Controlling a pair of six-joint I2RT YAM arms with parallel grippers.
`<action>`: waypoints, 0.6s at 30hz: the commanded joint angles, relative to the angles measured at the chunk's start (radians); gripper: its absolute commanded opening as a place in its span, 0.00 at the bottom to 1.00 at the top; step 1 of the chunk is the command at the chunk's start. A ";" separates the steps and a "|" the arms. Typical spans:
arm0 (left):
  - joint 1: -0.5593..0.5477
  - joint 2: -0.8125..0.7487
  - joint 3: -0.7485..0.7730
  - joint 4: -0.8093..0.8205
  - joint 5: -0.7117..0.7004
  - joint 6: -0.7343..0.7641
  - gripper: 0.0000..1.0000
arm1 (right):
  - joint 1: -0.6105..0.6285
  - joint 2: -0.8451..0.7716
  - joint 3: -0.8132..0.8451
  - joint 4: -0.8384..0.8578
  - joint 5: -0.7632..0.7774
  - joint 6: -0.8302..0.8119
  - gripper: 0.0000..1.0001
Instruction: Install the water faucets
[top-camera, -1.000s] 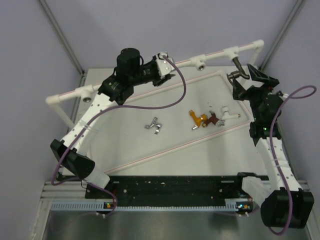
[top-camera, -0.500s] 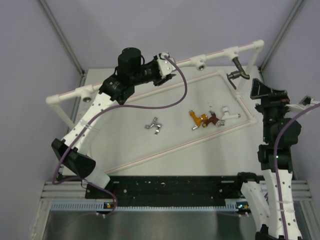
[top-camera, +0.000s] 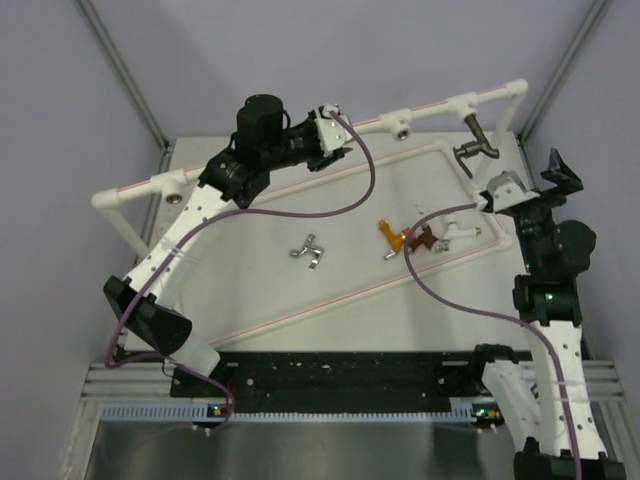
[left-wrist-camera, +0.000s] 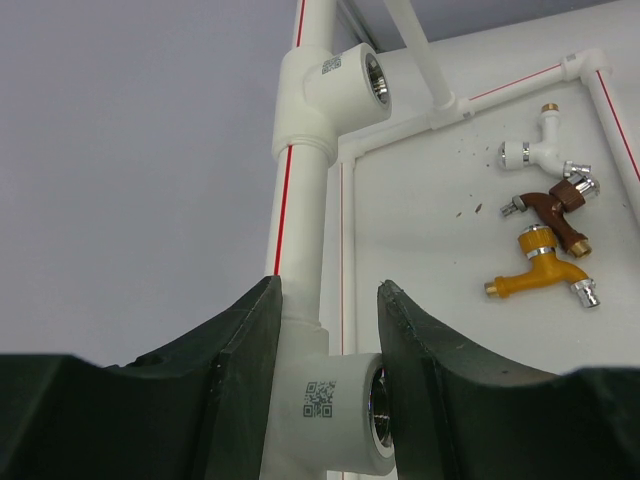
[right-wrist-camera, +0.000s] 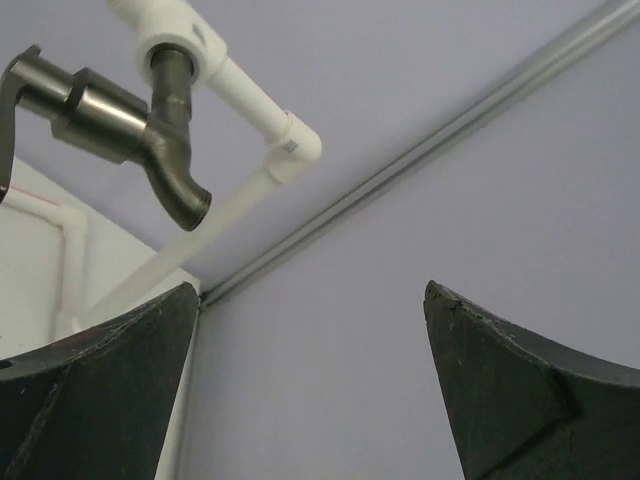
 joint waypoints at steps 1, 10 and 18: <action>0.016 0.044 -0.021 -0.050 -0.069 -0.006 0.48 | -0.006 0.063 0.026 0.105 -0.141 -0.327 0.95; 0.014 0.053 -0.007 -0.044 -0.062 -0.020 0.48 | 0.011 0.140 0.063 0.123 -0.306 -0.327 0.89; 0.016 0.047 -0.013 -0.047 -0.065 -0.017 0.48 | 0.049 0.218 0.088 0.219 -0.334 -0.308 0.85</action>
